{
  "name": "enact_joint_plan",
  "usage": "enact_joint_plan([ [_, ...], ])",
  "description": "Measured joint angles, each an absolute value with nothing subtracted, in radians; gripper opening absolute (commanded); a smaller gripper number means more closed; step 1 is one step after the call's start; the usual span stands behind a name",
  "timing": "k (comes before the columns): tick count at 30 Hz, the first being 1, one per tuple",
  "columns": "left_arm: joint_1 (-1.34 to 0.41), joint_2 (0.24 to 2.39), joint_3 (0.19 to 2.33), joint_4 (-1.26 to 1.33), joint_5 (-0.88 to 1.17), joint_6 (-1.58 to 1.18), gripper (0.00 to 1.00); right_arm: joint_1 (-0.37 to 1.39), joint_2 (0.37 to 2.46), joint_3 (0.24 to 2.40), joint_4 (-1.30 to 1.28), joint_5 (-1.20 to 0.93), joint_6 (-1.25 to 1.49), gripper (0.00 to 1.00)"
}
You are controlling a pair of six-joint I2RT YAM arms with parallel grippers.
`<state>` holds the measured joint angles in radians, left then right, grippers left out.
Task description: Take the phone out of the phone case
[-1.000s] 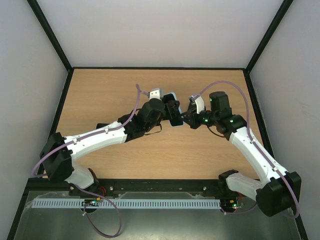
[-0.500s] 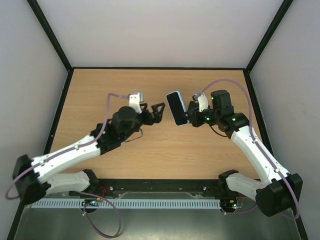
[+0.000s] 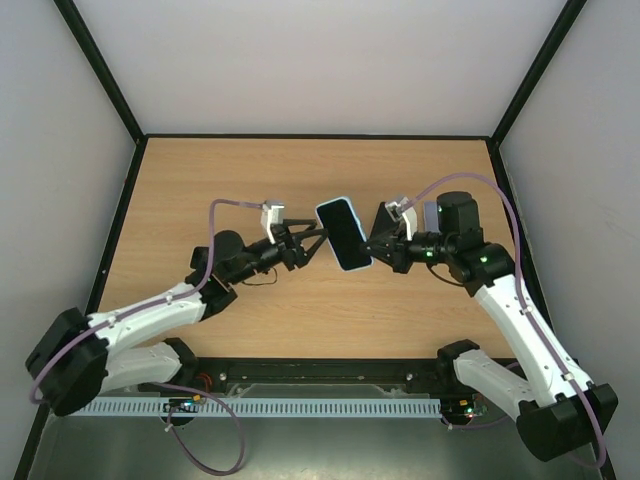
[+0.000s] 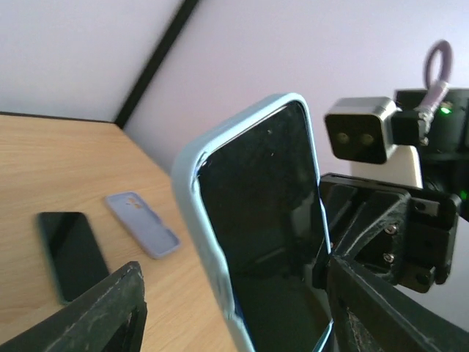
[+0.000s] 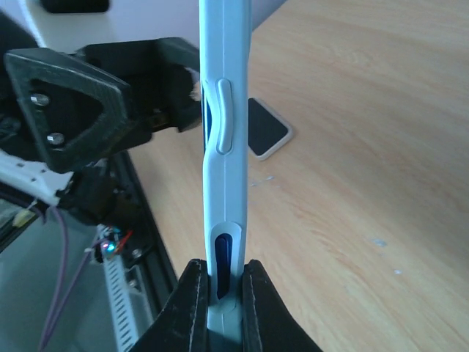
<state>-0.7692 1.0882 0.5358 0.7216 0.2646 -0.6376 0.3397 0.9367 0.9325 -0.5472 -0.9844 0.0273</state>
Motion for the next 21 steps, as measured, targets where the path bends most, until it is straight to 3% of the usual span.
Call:
enact_joint_plan([
  [2,-0.772,1.145,0.54,0.795,0.322,-0.649,0.63,0.34,0.927,0.918,-0.548,-1.027,0.028,0.02],
  [14,-0.791,1.303,0.617,0.999,0.509,-0.719,0.14,0.338,0.88,0.883,-0.527,-1.126,0.065,0.02],
  [17,-0.793,1.295,0.618,1.028,0.543,-0.741,0.1,0.338,0.875,0.879,-0.517,-1.14,0.066,0.04],
  [21,-0.794,1.279,0.638,0.983,0.566,-0.739,0.07,0.338,0.87,0.882,-0.525,-1.146,0.043,0.47],
])
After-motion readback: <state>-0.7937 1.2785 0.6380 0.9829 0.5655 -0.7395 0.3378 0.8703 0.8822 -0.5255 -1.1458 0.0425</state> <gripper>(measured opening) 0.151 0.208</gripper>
